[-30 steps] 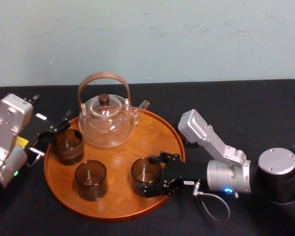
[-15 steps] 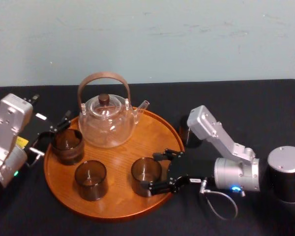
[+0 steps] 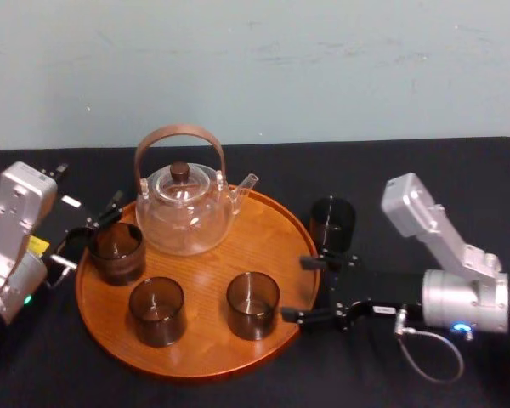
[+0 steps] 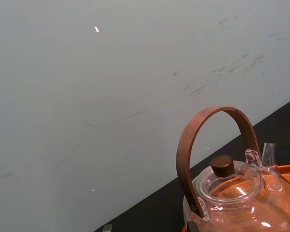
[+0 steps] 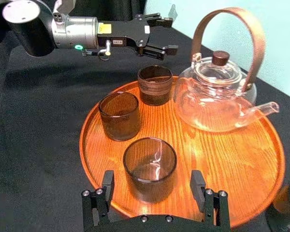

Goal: Pick up the glass from the table and place it on the tray.

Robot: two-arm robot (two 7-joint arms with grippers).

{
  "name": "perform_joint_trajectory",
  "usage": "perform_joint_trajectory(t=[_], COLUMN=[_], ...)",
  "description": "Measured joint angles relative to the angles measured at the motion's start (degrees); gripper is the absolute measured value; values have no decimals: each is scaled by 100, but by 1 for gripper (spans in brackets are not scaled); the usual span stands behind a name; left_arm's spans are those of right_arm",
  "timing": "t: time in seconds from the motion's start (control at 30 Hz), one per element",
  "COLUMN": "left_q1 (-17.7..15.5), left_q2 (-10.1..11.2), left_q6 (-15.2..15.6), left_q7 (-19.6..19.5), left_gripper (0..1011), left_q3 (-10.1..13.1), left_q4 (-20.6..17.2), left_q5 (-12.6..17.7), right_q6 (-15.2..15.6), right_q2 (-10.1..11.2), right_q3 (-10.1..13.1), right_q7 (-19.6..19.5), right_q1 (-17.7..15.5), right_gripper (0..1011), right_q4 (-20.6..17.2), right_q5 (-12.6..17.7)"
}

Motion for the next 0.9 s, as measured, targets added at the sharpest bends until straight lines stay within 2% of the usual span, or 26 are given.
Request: perform_joint_trajectory(t=[0.17,0.3,0.43,0.63,0.8,0.9], left_q1=[0,0,0,0,0,0], left_q2=[0,0,0,0,0,0], left_q6=[0,0,0,0,0,0], left_q7=[0,0,0,0,0,0], left_gripper=[1001,1001,1001,1001,1001,1001], left_q3=[0,0,0,0,0,0], left_q4=[0,0,0,0,0,0], left_q5=[0,0,0,0,0,0], right_q6=[-84,-119,-136,-81,102,221], right_q2=[300,429,518,494,380,311], right_q3=[231,383,616,882,1125,1188], right_q7=[-51,-163,-436,-867,-1297,-1458], right_q1=[-244,-384,-576,-770,-885,-892], right_gripper=[1003,1003,1002,1003,1002,1002], right_q4=[-243,-345,-423,-458,-435,-386], right_q5=[194,302,414,498,534,515])
